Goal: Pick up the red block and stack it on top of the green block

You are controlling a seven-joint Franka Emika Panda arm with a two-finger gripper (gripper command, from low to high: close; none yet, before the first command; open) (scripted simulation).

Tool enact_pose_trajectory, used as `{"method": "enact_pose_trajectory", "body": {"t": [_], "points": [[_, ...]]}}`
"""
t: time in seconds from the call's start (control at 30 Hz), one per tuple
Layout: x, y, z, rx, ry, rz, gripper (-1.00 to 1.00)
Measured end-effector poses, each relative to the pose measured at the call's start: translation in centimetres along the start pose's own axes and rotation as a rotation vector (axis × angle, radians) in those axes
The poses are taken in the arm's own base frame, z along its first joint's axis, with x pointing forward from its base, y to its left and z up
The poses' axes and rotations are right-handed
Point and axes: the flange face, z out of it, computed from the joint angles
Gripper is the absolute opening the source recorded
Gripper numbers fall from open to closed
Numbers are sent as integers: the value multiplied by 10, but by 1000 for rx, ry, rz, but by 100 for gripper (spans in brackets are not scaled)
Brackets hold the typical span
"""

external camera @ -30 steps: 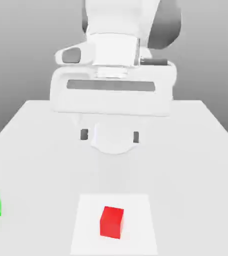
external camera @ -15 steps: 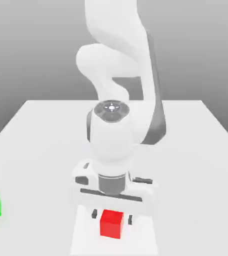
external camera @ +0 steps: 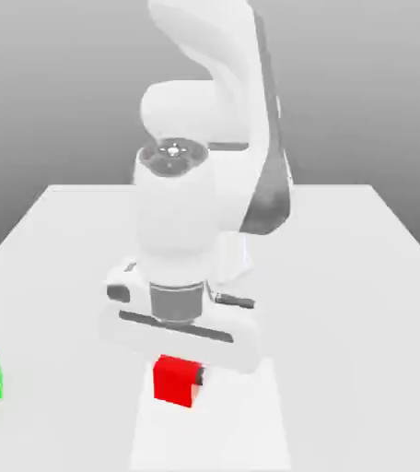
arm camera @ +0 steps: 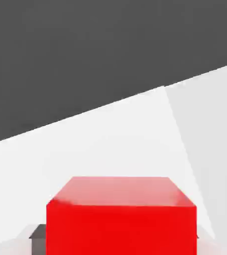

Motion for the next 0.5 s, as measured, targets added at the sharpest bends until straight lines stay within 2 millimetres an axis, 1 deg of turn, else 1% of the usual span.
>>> {"method": "enact_pose_trajectory", "body": {"t": [0.07, 0.13, 0.23, 0.27, 0.3, 0.37, 0.4, 0.5], "points": [[48, 17, -5, 0, 0, 164, -100], [94, 40, -11, 1, -1, 329, -100], [161, 86, -20, 2, -1, 582, -100], [183, 103, -16, 2, -1, 667, -100], [196, 113, -6, 3, -1, 719, -100], [206, 122, 18, 3, 0, 757, -100], [207, 123, 30, 3, 0, 764, 100], [207, 123, 30, 3, 0, 764, 100]]}}
